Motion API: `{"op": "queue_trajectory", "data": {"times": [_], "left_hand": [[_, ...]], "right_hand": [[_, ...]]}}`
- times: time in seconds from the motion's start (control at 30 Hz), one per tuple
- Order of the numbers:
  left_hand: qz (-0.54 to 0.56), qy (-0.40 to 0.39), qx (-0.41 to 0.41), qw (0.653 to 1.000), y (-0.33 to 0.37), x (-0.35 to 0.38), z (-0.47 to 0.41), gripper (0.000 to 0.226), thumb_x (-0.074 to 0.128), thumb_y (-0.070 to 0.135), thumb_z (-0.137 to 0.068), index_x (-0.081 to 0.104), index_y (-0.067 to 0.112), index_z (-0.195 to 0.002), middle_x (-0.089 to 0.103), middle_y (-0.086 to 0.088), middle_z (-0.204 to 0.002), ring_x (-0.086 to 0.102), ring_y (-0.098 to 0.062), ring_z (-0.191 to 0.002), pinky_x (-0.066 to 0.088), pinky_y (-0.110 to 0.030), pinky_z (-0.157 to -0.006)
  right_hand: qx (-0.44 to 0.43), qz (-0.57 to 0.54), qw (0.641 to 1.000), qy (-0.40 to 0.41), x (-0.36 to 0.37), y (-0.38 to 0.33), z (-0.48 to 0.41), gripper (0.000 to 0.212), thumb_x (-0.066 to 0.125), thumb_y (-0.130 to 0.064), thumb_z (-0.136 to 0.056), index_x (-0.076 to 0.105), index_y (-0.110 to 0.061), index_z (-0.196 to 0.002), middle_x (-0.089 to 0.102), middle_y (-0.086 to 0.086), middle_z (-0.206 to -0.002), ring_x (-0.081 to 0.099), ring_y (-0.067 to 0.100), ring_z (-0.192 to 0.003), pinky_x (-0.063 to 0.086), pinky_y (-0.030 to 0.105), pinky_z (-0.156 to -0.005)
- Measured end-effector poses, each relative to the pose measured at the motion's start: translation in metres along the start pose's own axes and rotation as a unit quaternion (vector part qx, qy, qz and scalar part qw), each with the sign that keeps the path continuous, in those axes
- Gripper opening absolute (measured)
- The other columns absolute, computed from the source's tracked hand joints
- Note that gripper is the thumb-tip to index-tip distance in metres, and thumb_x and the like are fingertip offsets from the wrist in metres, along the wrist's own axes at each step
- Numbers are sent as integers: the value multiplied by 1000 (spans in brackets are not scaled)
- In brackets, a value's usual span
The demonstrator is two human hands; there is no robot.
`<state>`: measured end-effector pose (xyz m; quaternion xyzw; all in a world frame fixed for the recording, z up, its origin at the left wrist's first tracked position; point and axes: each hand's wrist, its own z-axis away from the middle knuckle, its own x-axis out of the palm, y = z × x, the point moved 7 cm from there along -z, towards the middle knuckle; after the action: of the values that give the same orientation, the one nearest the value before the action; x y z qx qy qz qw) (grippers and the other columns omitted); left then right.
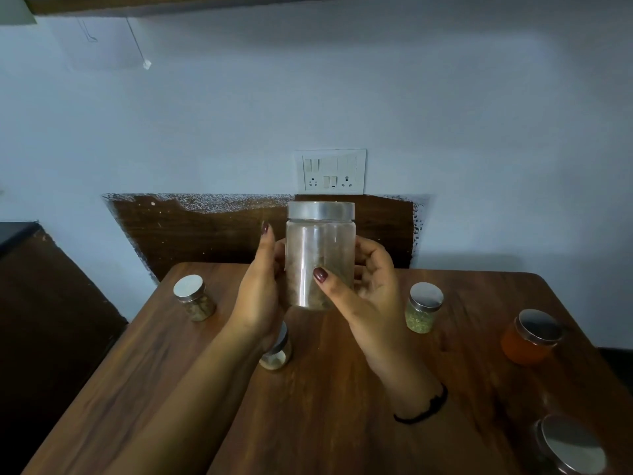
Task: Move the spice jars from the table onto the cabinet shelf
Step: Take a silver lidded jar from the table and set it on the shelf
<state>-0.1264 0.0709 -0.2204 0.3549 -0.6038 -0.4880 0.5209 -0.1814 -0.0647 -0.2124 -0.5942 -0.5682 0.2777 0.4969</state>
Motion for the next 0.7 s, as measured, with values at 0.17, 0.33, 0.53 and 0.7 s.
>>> {"op": "queue_trajectory", "data": {"times": [0.17,0.33,0.53,0.7], "left_hand": [[74,-51,-53,995,-7,8,-1,73,29,63,-96,65,8,-127,64,-23,-130,65,-34,-118,53,-47,-100],[121,-104,-79,984,-6,21,7,78,28,68,-95,61,9,-133,61,-24,-134,60,-37,-124,55,-50,-94],[84,-48,-49,994,1,19,8,70,28,62,-98,62,9,-129,68,-19,-125,66,-31,-117,50,-51,-103],[51,-31,-25,998,3,20,12,64,25,57,-101,64,12,-126,72,-16,-119,70,-28,-109,57,-44,-93]], "right_hand": [[49,-80,995,-19,6,1,-2,69,79,-42,-65,55,-15,-124,69,2,-113,70,17,-103,58,26,-75],[38,-82,996,6,0,1,-1,55,75,-41,-71,60,-18,-118,70,0,-109,69,15,-102,58,30,-81],[-5,-23,999,36,-11,-1,-4,36,75,-26,-83,64,-14,-115,69,-3,-105,68,10,-97,54,22,-79],[-30,43,998,35,-10,-3,-2,41,69,-37,-86,61,-21,-122,67,-3,-114,67,15,-102,56,29,-80]]}}
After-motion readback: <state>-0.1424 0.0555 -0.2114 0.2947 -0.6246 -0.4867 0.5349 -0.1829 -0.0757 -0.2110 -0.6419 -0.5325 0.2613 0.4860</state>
